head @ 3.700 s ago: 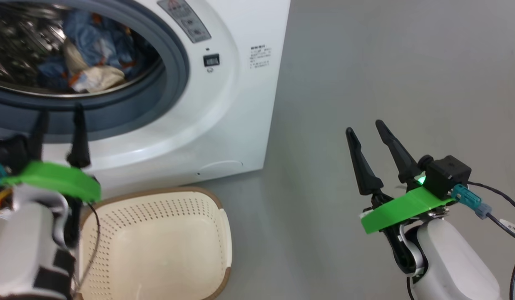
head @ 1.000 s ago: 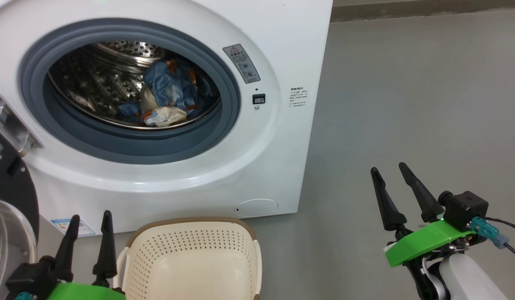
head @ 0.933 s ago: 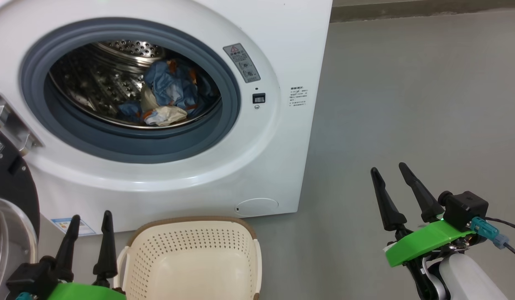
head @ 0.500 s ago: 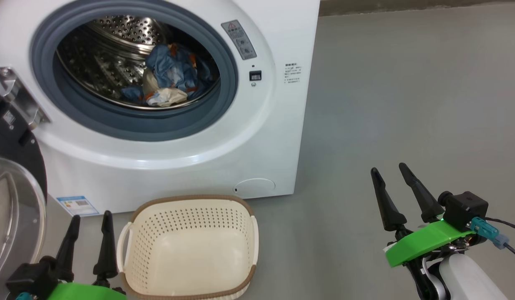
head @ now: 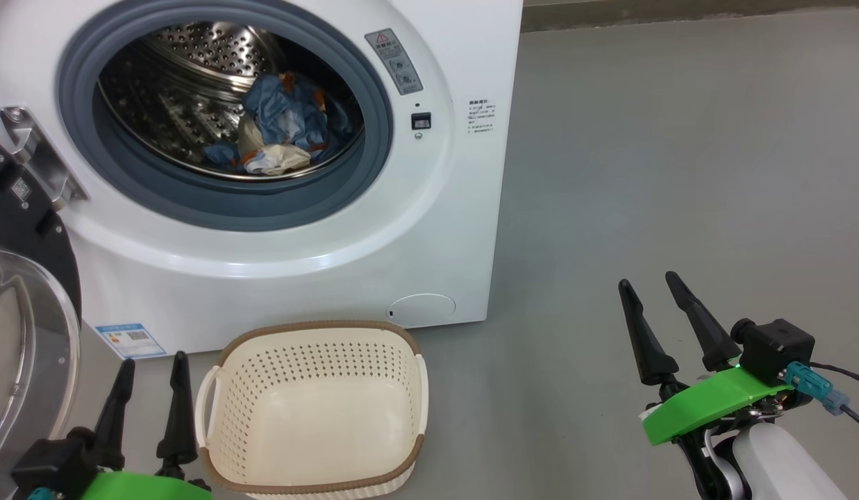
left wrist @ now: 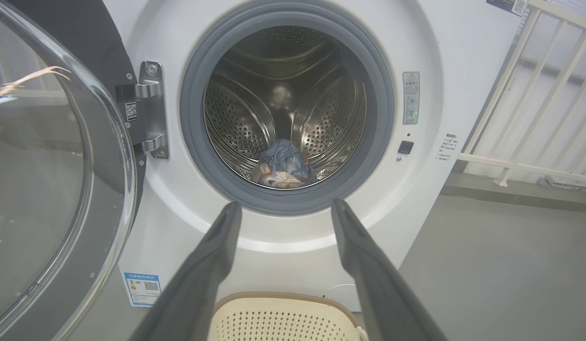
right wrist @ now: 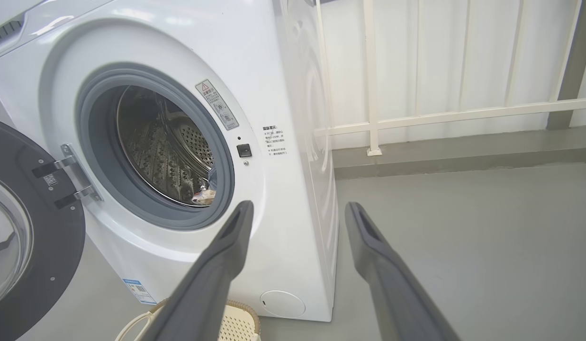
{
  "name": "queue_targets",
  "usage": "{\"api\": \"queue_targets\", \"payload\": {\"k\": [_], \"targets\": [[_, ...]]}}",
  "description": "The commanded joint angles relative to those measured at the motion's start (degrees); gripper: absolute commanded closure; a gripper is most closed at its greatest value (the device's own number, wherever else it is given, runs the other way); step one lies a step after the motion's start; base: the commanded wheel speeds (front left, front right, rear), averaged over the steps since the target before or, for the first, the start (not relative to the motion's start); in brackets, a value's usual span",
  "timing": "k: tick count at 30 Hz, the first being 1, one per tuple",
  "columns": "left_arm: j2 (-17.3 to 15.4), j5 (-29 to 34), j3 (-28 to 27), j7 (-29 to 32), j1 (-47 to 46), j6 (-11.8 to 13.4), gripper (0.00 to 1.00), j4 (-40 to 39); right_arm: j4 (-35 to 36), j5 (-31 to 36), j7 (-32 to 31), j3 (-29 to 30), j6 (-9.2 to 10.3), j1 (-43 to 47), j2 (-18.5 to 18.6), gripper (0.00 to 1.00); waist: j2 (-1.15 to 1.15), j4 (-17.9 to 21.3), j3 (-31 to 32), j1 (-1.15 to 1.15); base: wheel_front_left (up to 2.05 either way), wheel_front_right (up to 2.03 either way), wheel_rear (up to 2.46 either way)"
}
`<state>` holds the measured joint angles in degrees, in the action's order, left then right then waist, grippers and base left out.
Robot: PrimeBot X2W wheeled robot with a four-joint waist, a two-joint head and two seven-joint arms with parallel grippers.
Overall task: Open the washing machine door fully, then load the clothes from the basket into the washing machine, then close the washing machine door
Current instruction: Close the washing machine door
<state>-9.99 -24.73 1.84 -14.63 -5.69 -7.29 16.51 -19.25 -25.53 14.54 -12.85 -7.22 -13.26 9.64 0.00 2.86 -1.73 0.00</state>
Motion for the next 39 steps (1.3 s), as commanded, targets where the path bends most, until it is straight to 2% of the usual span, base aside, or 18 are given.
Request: {"api": "queue_targets", "payload": {"k": [1,27,39], "targets": [[-1.0,0.0,-1.8,-0.4,-1.0,-0.2,0.00,-1.6,1.2,-0.5,0.5,-1.1,-0.26,0.0,0.6,0.00,0.00,0.0,0.0,0.00,0.00,0.00,0.00],[-0.9,0.1,-1.5,-0.4,-1.0,-0.2,0.00,-2.0,1.3,-0.6,0.5,-1.2,-0.26,0.3,0.7,0.00,0.00,-0.7,0.4,0.00,0.00,0.00,0.00],[-0.9,0.2,-1.2,-0.4,-0.9,-0.2,0.00,-1.3,0.8,-0.7,0.5,-1.7,-0.26,0.4,0.9,0.00,0.00,-4.6,1.2,0.00,0.00,0.00,0.00]]}}
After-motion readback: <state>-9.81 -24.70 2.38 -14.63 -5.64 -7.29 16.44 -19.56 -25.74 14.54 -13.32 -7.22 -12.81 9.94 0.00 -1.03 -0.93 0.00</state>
